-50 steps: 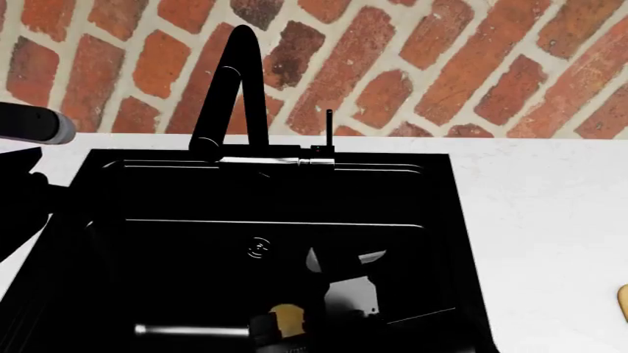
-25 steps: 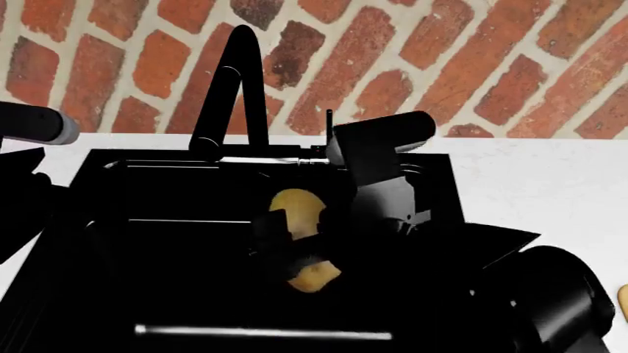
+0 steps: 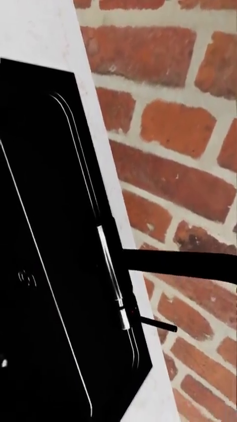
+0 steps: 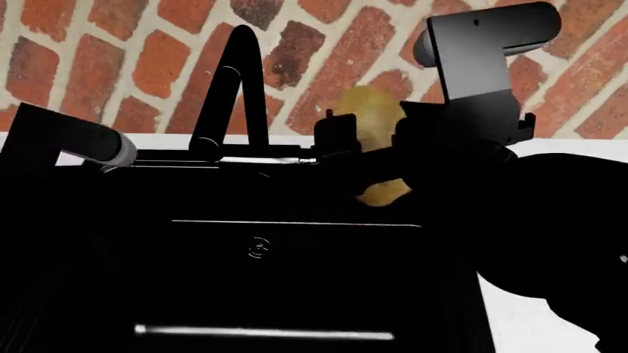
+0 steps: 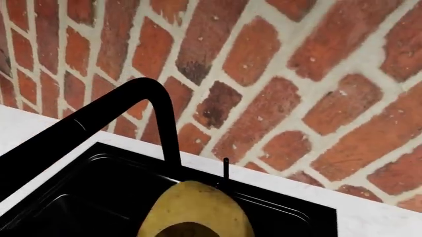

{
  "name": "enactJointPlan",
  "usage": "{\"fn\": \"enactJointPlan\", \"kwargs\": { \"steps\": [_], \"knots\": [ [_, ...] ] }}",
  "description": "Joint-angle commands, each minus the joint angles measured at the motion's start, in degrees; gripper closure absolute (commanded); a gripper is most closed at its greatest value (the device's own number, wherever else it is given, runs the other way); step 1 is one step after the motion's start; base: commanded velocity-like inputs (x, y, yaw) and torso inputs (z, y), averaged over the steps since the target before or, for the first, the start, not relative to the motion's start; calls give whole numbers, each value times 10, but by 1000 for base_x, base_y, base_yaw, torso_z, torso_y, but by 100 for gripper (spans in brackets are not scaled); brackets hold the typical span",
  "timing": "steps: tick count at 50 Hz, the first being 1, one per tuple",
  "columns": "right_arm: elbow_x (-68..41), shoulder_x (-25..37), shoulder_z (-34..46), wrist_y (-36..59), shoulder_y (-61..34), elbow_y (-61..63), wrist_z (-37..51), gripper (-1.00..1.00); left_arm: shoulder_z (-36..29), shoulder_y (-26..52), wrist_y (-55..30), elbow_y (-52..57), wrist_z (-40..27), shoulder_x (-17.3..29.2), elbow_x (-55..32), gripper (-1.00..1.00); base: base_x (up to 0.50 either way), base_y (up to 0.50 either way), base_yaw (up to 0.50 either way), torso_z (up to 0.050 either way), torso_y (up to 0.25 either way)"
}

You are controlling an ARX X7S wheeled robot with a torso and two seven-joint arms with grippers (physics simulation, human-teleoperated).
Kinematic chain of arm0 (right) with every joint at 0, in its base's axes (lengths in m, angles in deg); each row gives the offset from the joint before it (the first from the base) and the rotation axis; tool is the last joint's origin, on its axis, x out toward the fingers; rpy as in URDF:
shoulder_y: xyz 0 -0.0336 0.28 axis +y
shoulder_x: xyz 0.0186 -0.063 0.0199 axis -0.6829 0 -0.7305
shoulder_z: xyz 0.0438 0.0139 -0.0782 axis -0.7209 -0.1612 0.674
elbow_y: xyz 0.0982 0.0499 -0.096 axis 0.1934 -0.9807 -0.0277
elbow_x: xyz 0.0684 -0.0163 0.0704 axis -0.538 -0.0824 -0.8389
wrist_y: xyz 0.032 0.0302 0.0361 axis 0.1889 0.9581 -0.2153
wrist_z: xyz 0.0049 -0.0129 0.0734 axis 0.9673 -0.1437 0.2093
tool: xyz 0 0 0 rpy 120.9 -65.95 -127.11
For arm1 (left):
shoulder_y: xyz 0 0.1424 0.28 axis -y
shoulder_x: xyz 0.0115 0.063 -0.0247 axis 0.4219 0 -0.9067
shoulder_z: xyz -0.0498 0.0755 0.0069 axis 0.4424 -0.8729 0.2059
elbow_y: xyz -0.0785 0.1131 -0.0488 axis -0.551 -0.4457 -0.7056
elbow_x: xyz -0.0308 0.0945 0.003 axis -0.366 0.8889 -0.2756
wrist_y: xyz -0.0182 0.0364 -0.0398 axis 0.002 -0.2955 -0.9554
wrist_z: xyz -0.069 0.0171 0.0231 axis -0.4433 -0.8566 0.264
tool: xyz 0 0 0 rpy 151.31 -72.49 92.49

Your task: Pick the vegetables from the sink and place them on the cutting board.

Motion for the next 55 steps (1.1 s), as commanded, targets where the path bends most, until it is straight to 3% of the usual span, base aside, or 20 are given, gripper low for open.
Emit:
{"fn": "enactJointPlan", "kwargs": {
  "steps": [1, 6, 25, 37, 55],
  "knots": [
    [-8, 19, -16, 3, 8, 11, 9, 100, -67, 41, -65, 8, 26, -17, -27, -100, 0, 0, 0, 0, 0],
    [-13, 24, -17, 3, 25, 24, 16, 100, -109, 70, -55, -56, 43, -26, -12, -100, 0, 0, 0, 0, 0],
    [-15, 32, -20, -9, 46, 24, 11, 100, -125, -13, -34, -63, 39, -22, -18, -100, 0, 0, 0, 0, 0],
    [-10, 28, -14, -16, 54, 21, 7, 100, -165, -10, -20, -122, 47, -48, -5, -100, 0, 0, 0, 0, 0],
    [-18, 40, -21, -27, 83, 23, 3, 100, -216, -22, -32, -160, 49, -31, 12, -100, 0, 0, 0, 0, 0]
  ]
}}
